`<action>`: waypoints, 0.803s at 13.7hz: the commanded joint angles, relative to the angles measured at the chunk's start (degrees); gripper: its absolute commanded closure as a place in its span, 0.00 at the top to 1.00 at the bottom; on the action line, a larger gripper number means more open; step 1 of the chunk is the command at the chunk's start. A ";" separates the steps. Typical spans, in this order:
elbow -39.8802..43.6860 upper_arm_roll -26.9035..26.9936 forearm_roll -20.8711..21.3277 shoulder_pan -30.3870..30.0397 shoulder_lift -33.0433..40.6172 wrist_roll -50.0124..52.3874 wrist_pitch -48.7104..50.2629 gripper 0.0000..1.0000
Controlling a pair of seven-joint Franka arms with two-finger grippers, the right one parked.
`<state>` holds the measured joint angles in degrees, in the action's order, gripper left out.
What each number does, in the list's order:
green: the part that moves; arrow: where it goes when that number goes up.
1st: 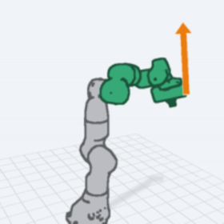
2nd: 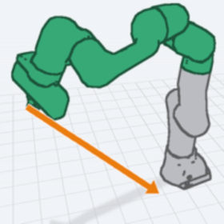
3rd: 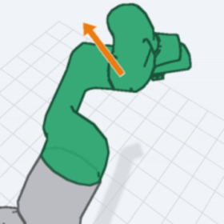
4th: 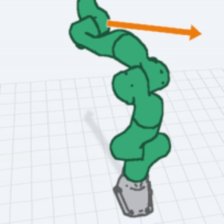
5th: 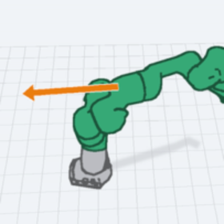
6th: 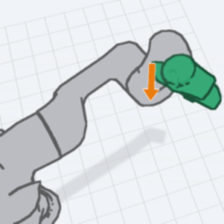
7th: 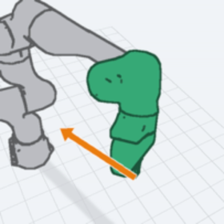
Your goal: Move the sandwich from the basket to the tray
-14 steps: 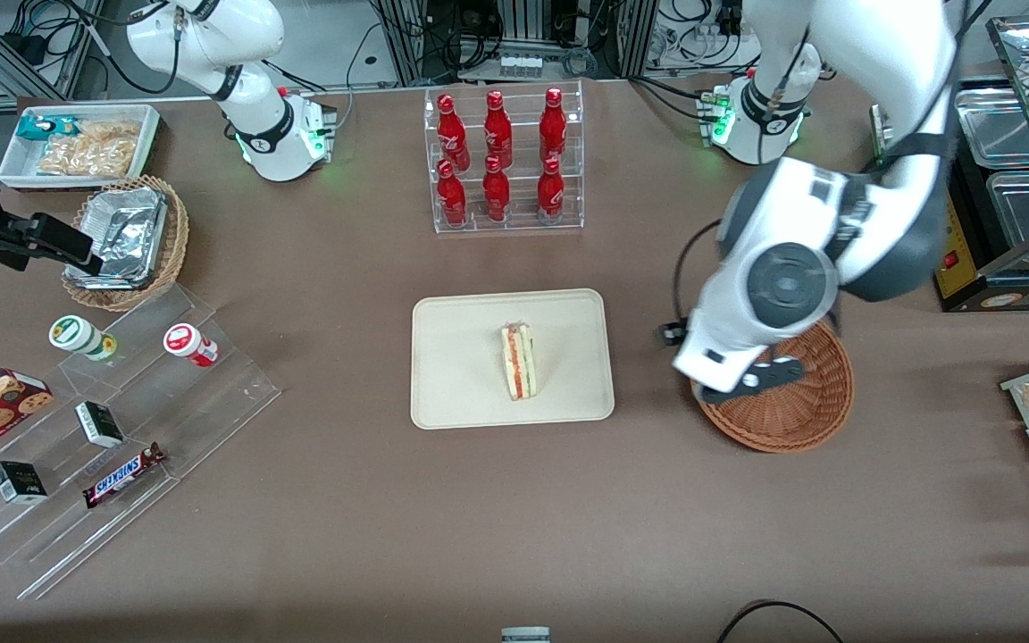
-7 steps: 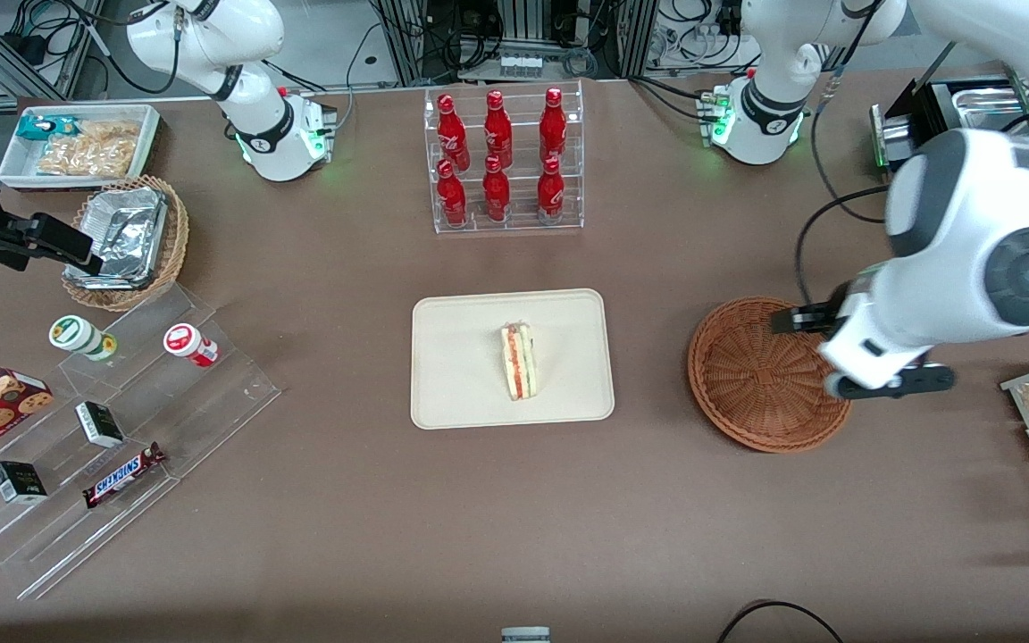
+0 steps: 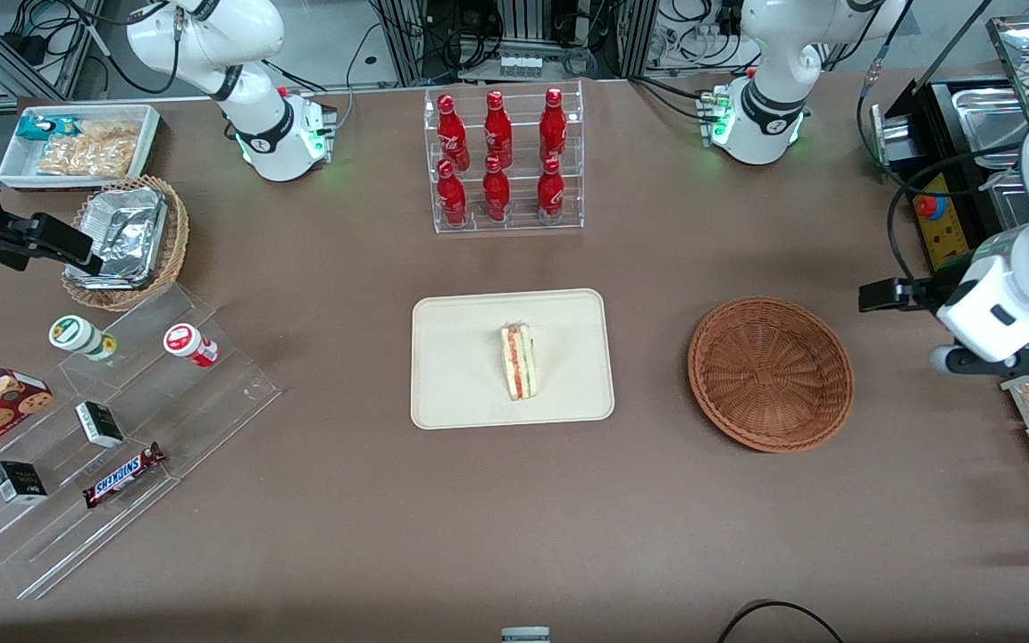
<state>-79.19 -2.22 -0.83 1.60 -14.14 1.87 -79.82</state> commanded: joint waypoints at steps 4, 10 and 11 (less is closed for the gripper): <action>-1.15 -0.60 1.09 -0.55 1.93 -0.90 0.19 1.00; -1.49 -0.60 1.27 -1.25 6.04 -0.90 0.54 1.00; -2.54 -0.60 1.61 -1.25 7.71 -0.90 0.63 1.00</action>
<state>-79.27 -2.32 -0.43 0.90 -10.73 1.85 -79.67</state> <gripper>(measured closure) 0.000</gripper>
